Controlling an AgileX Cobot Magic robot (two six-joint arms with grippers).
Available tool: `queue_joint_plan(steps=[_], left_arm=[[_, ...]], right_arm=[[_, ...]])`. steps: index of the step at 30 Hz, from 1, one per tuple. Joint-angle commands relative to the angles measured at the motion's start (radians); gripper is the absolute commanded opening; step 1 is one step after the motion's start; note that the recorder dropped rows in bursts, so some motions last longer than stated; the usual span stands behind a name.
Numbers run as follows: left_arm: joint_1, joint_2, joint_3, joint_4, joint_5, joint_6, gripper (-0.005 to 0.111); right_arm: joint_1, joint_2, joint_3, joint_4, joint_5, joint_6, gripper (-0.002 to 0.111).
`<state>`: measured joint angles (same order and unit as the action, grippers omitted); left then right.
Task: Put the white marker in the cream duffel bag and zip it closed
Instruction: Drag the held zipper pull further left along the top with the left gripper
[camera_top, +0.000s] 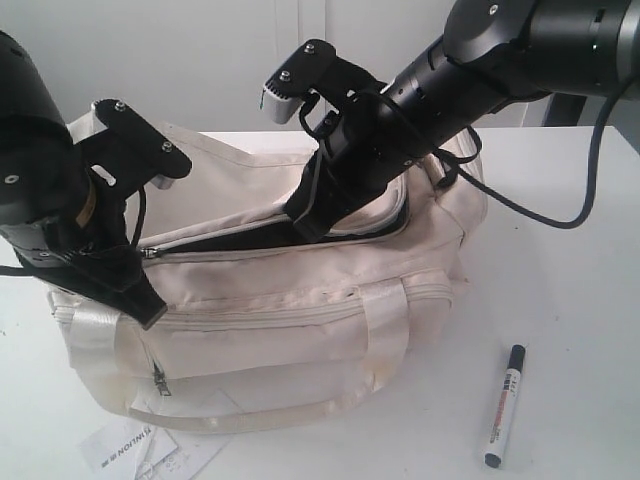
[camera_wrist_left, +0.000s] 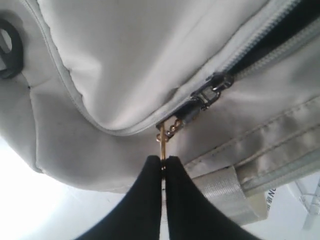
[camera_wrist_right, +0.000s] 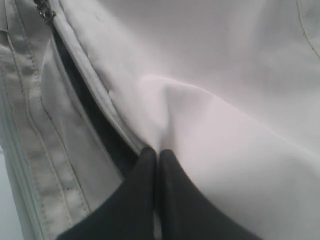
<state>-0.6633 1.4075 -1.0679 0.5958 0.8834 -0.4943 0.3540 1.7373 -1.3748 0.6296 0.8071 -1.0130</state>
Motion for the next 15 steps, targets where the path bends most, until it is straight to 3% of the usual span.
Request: queue_joint_plan(steps=[1, 15], left_arm=[[0.004, -0.012, 0.007, 0.023, 0.077, -0.002, 0.000], [0.004, -0.012, 0.007, 0.015, 0.082, 0.112, 0.000]], right_arm=[[-0.006, -0.014, 0.001, -0.002, -0.012, 0.000, 0.000], [-0.006, -0.014, 0.001, -0.001, 0.015, 0.026, 0.000]])
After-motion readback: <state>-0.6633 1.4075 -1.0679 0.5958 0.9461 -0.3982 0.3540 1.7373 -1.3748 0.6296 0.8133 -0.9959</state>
